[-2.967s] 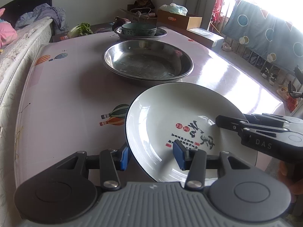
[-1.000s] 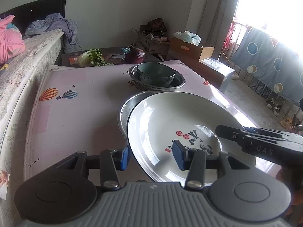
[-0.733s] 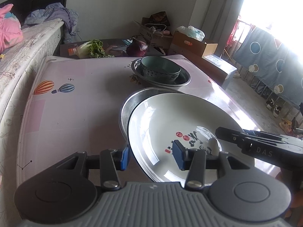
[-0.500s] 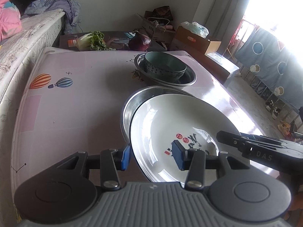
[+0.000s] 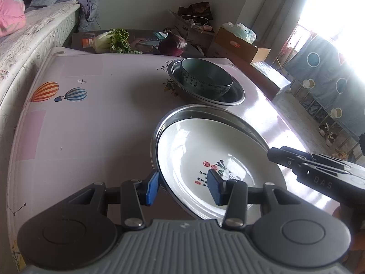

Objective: Organize plates and bowls
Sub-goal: 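Lower the white plate onto the steel plates and open both grippers, then move both grippers toward the steel bowl holding the teal bowl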

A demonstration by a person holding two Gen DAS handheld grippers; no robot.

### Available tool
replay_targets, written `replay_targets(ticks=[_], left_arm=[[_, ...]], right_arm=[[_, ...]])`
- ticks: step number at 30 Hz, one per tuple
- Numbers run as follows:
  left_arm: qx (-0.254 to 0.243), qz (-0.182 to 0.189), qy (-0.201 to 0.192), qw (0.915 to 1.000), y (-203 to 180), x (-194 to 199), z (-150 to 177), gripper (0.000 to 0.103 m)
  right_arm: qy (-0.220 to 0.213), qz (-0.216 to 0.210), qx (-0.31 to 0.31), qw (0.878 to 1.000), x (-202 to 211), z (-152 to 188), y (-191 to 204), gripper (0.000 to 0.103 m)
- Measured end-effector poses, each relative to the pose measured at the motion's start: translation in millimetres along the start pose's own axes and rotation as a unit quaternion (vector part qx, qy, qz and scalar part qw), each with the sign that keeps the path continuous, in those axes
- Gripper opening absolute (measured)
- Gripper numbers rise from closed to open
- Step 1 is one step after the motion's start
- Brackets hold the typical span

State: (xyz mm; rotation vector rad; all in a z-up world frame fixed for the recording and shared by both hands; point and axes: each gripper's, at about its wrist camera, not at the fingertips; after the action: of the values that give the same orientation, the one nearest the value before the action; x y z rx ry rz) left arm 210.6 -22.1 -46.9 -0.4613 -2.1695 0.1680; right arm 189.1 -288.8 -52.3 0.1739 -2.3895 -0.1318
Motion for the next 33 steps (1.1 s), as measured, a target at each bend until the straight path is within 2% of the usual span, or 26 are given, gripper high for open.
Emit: replay_targets(ticks=[5,10,12,16,18,20,22,26,33], left_arm=[[-0.012,0.010,-0.019,0.9997,-3.8,9.2,1.0,0.047],[-0.026,0.004,-0.037,0.9990,-8.6,20.4,1.9,0.058],[-0.026,0.004,-0.040,0.9988,-9.3,23.4,3.5,0.062],[-0.027,-0.003,-0.044,0.9987,-10.3,28.9,8.6,0.072],[-0.029,-0.007,-0.045,0.9985,-10.7,32.1,11.6,0.075],[-0.031,-0.011,-0.046,0.9984,-11.0,35.3,13.9,0.080],[-0.029,-0.013,-0.050,0.9982,-10.6,39.6,16.0,0.086],[-0.027,-0.014,-0.055,0.9980,-9.5,47.4,19.5,0.089],[-0.026,-0.026,-0.061,0.9975,-8.5,57.3,22.6,0.095]], right_arm=[[-0.003,0.002,0.007,1.000,0.4,-4.1,6.1,0.028],[-0.001,0.006,-0.001,1.000,7.2,-1.4,5.3,0.032],[-0.003,0.009,-0.005,1.000,12.7,0.7,5.0,0.042],[-0.011,0.013,-0.008,1.000,28.0,4.3,3.0,0.056],[-0.013,0.016,-0.008,1.000,35.2,6.0,3.1,0.072],[-0.018,0.020,-0.007,1.000,42.9,8.0,3.0,0.081],[-0.019,0.026,-0.004,0.999,51.5,9.0,3.7,0.085],[-0.025,0.035,-0.011,0.999,66.6,10.0,4.0,0.099],[-0.032,0.062,-0.014,0.997,88.2,9.5,5.4,0.102]])
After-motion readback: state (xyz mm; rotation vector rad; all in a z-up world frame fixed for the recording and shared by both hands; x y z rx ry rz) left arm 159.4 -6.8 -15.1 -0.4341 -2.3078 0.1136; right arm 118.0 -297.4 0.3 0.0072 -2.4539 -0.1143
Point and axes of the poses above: each gripper's, at about its wrist camera, not at the fingertips, and x roughly against the way its jaws point, y to its left, z to its underside, and after that the axes turned 2 degrees about y, right-handed
